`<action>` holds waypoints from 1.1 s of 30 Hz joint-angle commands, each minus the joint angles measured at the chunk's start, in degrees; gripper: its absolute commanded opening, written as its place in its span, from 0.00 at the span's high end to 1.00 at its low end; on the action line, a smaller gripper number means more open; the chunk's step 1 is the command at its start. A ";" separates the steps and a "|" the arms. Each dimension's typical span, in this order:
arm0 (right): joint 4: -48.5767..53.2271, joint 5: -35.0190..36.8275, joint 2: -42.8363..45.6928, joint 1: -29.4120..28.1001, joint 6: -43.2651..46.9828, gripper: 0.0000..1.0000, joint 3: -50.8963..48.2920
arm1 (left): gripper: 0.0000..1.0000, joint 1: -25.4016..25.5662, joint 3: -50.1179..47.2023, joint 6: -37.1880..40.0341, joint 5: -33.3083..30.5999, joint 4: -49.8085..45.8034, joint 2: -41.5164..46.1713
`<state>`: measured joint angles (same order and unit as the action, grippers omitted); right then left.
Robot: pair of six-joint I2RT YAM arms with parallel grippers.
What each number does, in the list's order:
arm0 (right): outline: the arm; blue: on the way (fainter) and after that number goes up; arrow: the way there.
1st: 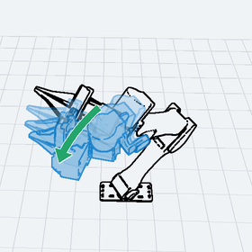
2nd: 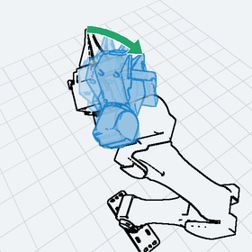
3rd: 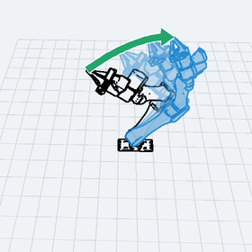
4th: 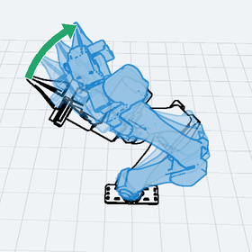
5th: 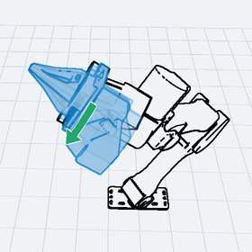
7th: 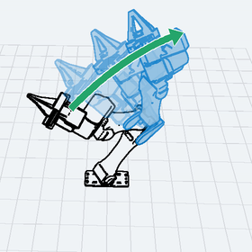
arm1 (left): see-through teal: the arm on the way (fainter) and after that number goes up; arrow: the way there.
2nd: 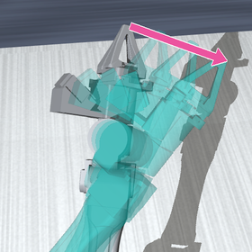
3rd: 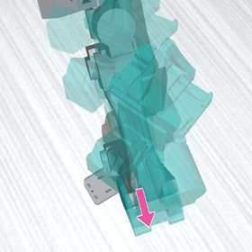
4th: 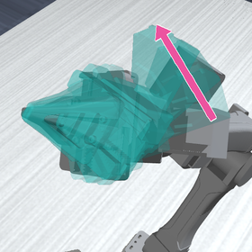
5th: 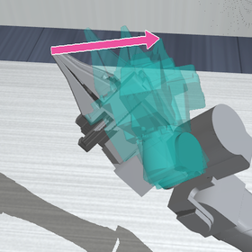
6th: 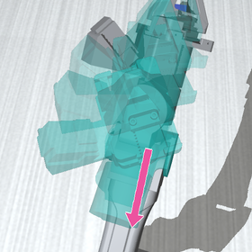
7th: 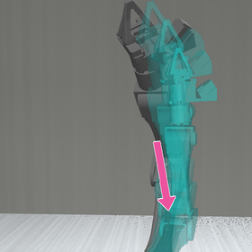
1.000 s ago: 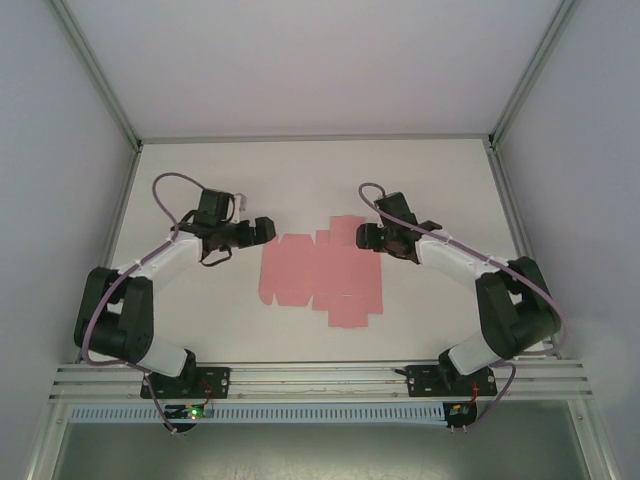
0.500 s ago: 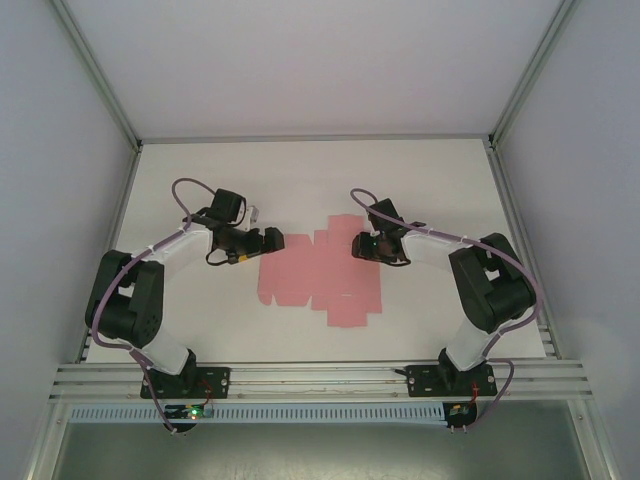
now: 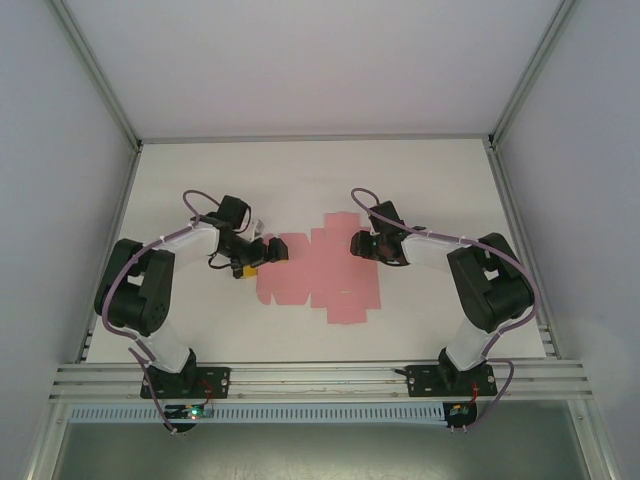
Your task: Assemble paper box
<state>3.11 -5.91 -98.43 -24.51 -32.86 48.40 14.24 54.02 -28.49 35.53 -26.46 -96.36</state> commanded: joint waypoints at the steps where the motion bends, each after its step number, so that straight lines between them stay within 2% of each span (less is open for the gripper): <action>1: 4.81 -1.14 -3.43 0.16 -0.95 0.55 -3.41 | 0.00 1.01 -0.62 -1.91 6.76 1.37 -1.66; 6: 3.36 -2.04 -3.72 0.21 -1.58 0.56 -4.36 | 0.00 1.01 -1.09 -2.58 7.34 3.37 -1.91; 8: 2.70 -2.83 -3.99 0.17 -1.92 0.56 -4.87 | 0.04 0.98 -1.85 -3.82 9.98 6.74 -1.05; 12: 1.66 -3.34 -4.23 0.17 -2.81 0.57 -6.17 | 0.05 1.02 -4.58 -8.81 16.44 17.48 4.82; 17: -1.17 -4.36 -3.63 0.50 -3.84 0.57 -8.24 | 0.06 1.05 -6.33 -12.60 18.97 25.83 13.65; 20: -2.75 -5.15 -3.17 0.70 -4.29 0.57 -9.21 | 0.09 1.10 -6.85 -12.53 16.76 25.19 17.21; 22: -3.17 -5.62 -2.91 0.73 -4.32 0.57 -9.54 | 0.18 1.48 -6.08 -10.72 12.70 20.61 17.83; 25: -4.02 -6.17 -2.42 0.74 -4.12 0.57 -9.85 | 0.24 2.26 -4.70 -6.99 5.64 13.87 16.39; 28: -4.02 -6.08 -2.12 0.81 -3.89 0.57 -10.08 | 0.26 2.68 -4.68 -6.71 4.82 13.57 13.47; 33: -5.46 -6.88 -1.71 0.88 -4.16 0.57 -10.74 | 0.36 3.22 -3.39 -5.85 3.77 13.03 9.41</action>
<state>-11.88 -10.13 -97.54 -23.35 -35.73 41.23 16.47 48.45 -36.49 41.32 -10.79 -85.97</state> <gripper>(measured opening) 0.430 0.659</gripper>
